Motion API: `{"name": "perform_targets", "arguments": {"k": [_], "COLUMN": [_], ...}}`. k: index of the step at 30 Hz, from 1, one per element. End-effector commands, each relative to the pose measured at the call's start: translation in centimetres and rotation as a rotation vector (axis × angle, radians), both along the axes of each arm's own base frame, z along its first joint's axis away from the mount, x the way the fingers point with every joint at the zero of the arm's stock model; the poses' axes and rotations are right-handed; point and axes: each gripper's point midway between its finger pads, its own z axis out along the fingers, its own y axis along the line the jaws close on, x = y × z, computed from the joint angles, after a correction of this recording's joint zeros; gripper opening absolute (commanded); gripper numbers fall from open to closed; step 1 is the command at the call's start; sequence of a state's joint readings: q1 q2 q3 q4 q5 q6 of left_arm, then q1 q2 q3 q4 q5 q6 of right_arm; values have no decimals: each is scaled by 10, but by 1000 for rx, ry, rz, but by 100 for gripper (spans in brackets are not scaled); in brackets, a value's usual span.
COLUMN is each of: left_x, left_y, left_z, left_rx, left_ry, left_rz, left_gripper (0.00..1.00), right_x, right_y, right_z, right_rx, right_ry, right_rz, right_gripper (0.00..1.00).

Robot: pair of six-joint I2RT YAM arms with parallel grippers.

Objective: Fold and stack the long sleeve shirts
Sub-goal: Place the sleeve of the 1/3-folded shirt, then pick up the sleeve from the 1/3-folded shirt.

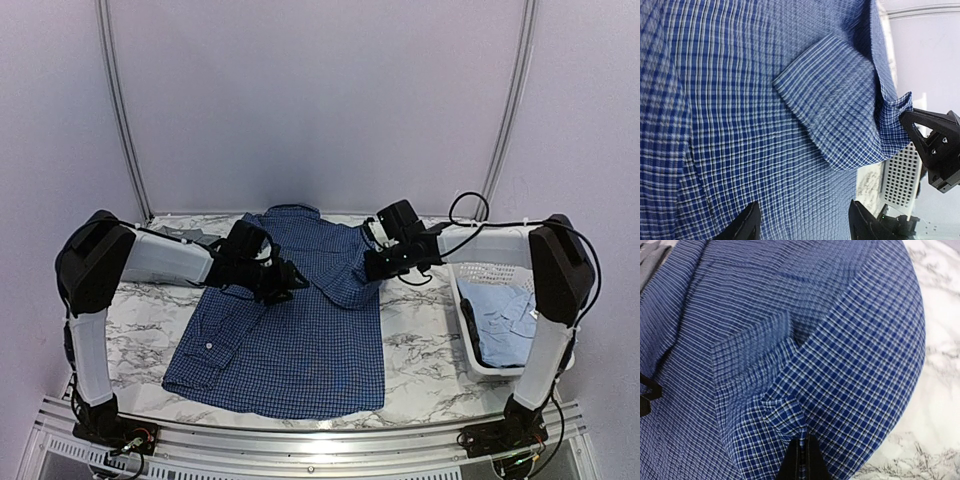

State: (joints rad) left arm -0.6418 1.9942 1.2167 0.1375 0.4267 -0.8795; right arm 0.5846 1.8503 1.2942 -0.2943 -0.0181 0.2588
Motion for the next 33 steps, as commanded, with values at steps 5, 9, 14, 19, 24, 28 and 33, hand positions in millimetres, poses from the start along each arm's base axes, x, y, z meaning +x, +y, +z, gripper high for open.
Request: {"name": "perform_targets", "arguments": {"k": [5, 9, 14, 19, 24, 28, 33], "left_x": [17, 18, 18, 19, 20, 20, 19], "left_y": [-2, 3, 11, 18, 27, 35, 44], "left_z": [-10, -3, 8, 19, 28, 33, 39], "left_rx": [44, 72, 99, 110, 118, 119, 119], "left_ry": [25, -12, -52, -81, -101, -109, -120], "left_rz": [195, 199, 205, 212, 224, 238, 249], "left_gripper": [61, 61, 61, 61, 61, 61, 61], "right_x": [-7, -9, -10, -12, -3, 12, 30], "right_y": [-41, -30, 4, 44, 69, 71, 52], "right_z": [-17, 15, 53, 51, 27, 4, -29], "right_rx": [-82, -127, -156, -220, -253, -272, -289], "right_ry": [17, -80, -193, -230, -183, -136, -80], "right_rz": [-199, -176, -82, 53, 128, 112, 61], "right_gripper": [13, 31, 51, 63, 68, 68, 70]}}
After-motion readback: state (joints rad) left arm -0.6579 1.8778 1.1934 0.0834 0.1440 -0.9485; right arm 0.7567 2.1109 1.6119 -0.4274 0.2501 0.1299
